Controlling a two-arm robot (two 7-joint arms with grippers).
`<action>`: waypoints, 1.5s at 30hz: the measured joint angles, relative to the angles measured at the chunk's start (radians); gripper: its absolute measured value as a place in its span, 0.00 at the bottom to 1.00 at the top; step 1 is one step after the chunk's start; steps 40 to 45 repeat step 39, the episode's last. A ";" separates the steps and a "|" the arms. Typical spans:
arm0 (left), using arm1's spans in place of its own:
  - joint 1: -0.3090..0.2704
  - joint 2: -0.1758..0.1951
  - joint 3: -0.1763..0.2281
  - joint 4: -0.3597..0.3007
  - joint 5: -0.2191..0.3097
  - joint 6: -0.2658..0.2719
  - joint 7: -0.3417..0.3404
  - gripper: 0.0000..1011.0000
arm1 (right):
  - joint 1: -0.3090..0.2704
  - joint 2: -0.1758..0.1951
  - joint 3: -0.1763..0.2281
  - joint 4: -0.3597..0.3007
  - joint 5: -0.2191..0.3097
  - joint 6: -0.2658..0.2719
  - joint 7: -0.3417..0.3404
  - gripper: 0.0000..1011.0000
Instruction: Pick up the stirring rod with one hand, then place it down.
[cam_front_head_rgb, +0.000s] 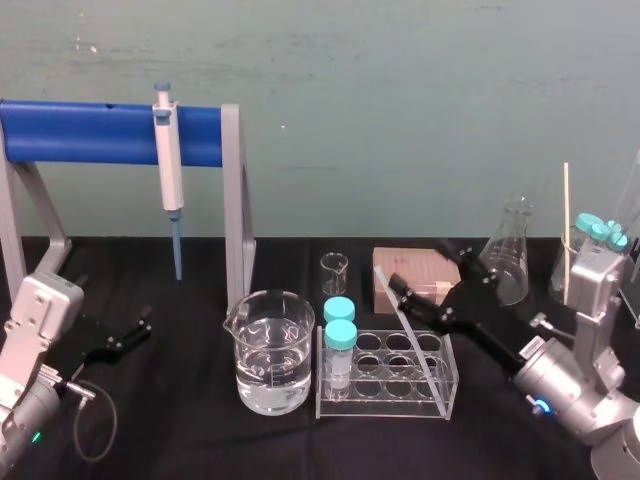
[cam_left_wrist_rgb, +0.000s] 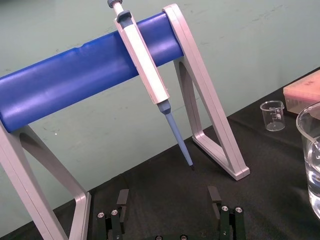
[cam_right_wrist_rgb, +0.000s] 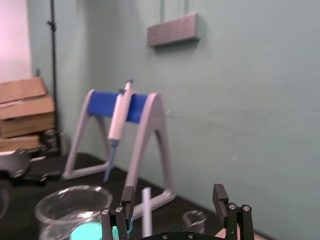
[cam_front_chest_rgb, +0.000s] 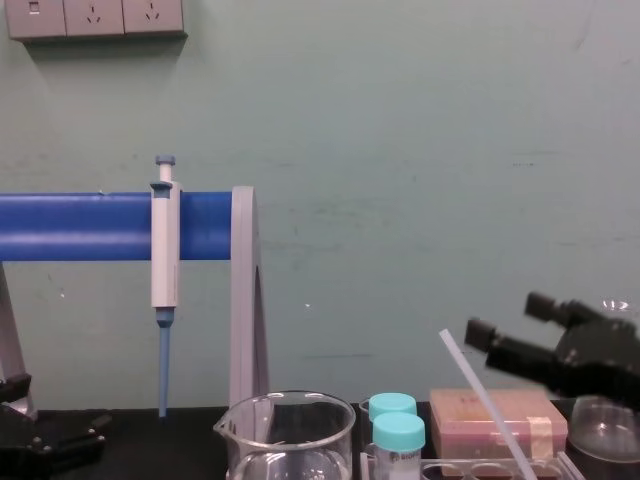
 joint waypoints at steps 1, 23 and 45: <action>0.000 0.000 0.000 0.000 0.000 0.000 0.000 0.99 | -0.004 -0.001 0.007 -0.007 -0.007 -0.007 -0.012 0.99; 0.000 0.000 0.000 0.000 0.000 0.000 0.000 0.99 | -0.178 -0.039 0.194 -0.151 -0.085 0.251 -0.361 0.99; 0.000 0.000 0.000 0.000 0.000 0.000 0.000 0.99 | -0.176 -0.038 0.192 -0.151 -0.085 0.240 -0.362 0.99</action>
